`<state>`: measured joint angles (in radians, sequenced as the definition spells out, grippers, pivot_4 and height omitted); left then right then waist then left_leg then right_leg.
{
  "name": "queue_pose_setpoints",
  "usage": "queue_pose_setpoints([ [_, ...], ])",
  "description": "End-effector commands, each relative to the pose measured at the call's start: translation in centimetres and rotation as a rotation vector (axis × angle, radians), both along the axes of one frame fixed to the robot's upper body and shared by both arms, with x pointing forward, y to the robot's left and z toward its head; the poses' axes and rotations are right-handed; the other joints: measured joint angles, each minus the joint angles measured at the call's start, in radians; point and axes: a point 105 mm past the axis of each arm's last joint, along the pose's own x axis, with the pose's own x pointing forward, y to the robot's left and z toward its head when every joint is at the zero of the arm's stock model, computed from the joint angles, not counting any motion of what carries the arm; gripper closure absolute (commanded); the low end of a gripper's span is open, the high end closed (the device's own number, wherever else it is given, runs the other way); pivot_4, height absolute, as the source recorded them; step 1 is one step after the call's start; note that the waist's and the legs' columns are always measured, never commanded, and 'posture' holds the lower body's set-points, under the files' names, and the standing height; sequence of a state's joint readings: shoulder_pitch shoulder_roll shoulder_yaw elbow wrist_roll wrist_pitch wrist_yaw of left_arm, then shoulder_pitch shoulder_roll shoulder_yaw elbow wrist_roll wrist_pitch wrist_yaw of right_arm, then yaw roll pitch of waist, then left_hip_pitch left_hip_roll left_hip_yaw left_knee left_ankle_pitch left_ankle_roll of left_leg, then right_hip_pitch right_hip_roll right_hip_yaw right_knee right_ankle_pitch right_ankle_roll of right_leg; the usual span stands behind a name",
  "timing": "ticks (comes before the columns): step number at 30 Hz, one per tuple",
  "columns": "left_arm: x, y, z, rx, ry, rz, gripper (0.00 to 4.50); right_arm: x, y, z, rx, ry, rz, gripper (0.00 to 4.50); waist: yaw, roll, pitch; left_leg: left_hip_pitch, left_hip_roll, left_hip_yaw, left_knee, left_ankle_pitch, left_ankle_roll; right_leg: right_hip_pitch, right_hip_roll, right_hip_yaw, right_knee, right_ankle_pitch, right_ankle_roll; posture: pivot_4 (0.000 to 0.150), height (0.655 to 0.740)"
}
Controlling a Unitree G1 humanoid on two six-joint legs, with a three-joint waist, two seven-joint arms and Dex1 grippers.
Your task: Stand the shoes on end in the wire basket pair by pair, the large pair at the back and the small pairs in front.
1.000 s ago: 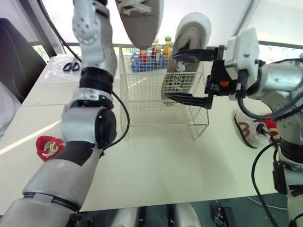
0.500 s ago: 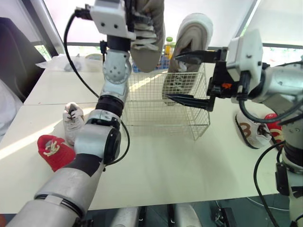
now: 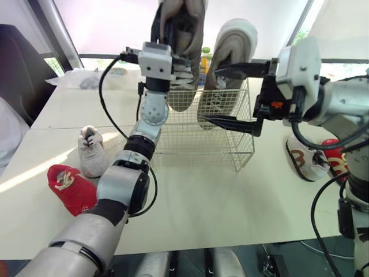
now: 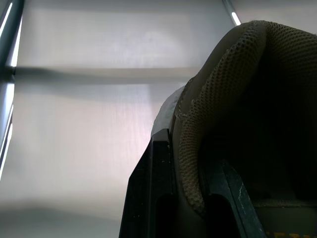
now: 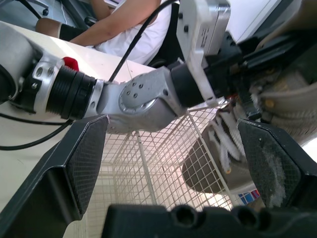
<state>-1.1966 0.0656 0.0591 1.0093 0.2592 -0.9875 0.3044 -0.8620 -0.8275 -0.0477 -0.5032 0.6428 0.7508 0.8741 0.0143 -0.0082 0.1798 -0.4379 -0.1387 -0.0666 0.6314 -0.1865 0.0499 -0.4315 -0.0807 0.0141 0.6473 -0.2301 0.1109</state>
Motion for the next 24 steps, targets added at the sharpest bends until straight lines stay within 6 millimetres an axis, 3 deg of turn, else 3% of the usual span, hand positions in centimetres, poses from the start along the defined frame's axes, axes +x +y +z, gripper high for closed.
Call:
queue_pose_setpoints([
  [1,0.7,0.1,-1.9,0.007,0.074,0.011,4.45,-0.5,-0.3,1.0,0.008,-0.053,0.002,0.00,-0.001,0.001,-0.001,0.002,0.000,0.000,0.000,0.000,0.000,0.002,0.000,0.000,0.000,0.000,0.000,0.150,0.7400],
  [10,2.3,-0.2,-4.8,0.052,0.297,-0.037,4.45,-0.3,-0.4,0.9,0.007,-0.054,0.000,0.00,-0.002,0.004,-0.004,0.005,0.000,0.000,-0.001,0.000,0.000,0.005,0.000,0.000,0.000,0.000,0.000,0.150,0.7400],
  [18,1.5,1.0,-7.6,0.040,0.430,-0.072,4.45,-0.2,-0.3,0.8,0.005,-0.055,0.006,0.00,-0.004,0.005,-0.004,0.005,0.000,0.000,-0.001,0.000,0.000,0.005,0.000,0.000,-0.001,0.000,0.000,0.150,0.7400],
  [19,1.2,1.1,-7.8,0.037,0.437,-0.077,3.60,-0.2,-0.3,0.8,0.005,-0.055,0.007,0.00,-0.003,0.005,-0.005,0.005,0.001,0.000,-0.002,0.000,0.000,0.005,0.000,0.000,-0.001,0.000,0.000,0.150,0.7400],
  [20,1.0,1.2,-8.0,0.040,0.444,-0.078,3.29,-0.1,-0.3,0.8,0.004,-0.055,0.008,0.00,-0.002,0.005,-0.005,0.005,0.001,0.000,-0.002,0.000,0.000,0.005,0.000,0.000,-0.001,0.000,0.000,0.150,0.7400],
  [24,0.4,1.8,-8.4,0.056,0.460,-0.082,1.31,0.0,-0.3,0.7,0.001,-0.055,0.013,0.00,0.000,0.005,-0.005,0.006,0.001,-0.001,-0.001,0.000,0.000,0.006,0.000,0.000,-0.001,0.000,0.000,0.150,0.7400],
])
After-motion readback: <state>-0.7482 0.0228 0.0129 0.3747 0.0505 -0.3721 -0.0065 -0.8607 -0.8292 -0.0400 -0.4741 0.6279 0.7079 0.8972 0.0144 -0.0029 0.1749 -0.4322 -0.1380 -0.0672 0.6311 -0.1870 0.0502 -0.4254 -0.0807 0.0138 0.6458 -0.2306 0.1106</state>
